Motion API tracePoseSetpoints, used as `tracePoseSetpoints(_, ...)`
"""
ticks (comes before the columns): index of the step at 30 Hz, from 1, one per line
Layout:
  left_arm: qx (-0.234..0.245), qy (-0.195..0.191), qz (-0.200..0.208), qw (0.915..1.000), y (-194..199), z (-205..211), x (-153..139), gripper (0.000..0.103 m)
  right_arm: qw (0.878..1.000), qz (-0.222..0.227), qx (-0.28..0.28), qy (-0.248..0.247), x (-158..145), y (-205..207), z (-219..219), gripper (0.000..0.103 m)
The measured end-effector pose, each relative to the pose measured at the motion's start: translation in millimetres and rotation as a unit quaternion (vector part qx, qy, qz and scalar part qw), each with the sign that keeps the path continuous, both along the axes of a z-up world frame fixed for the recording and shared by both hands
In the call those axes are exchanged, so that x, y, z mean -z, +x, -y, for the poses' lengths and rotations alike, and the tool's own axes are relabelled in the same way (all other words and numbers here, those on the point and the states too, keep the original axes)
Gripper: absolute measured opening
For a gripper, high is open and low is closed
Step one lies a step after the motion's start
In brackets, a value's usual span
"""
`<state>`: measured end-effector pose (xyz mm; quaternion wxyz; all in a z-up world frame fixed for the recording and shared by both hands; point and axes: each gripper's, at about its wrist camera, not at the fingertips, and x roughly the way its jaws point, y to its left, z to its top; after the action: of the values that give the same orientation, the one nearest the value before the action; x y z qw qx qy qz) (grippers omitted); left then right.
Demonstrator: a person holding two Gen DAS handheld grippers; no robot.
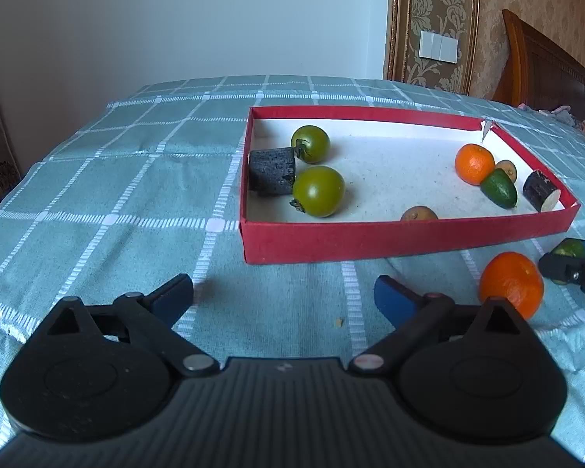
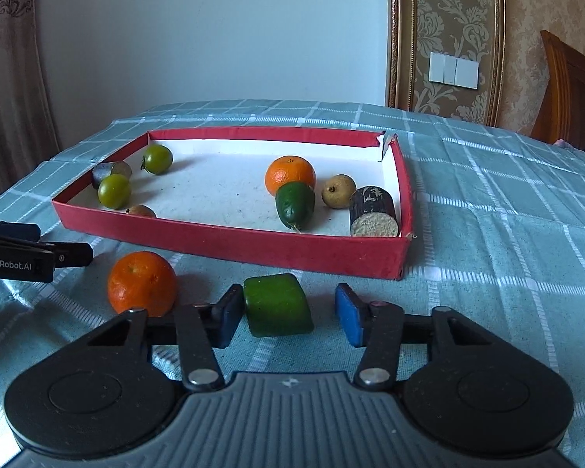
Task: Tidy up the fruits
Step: 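Carry the cucumber piece into the tray and open the right gripper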
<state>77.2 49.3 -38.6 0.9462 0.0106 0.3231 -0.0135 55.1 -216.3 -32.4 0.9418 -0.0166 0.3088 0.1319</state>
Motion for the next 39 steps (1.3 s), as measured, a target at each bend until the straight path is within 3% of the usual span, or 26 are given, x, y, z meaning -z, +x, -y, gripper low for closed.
tracePoseSetpoints(3,0.0,-0.004,-0.003,1.0,1,-1,0,0.103,1.0,0.006,0.001,-0.001,-1,-2,0,0.029)
tracePoseSetpoints(25,0.001,-0.002,-0.004,1.0,1,0,1,0.103,0.998,0.063,0.007,0.03,-24,-19,3,0.029)
tracePoseSetpoints(39,0.001,-0.001,-0.004,1.0,1,0,1,0.103,0.997,0.072,-0.023,0.008,-42,33,-37,0.029)
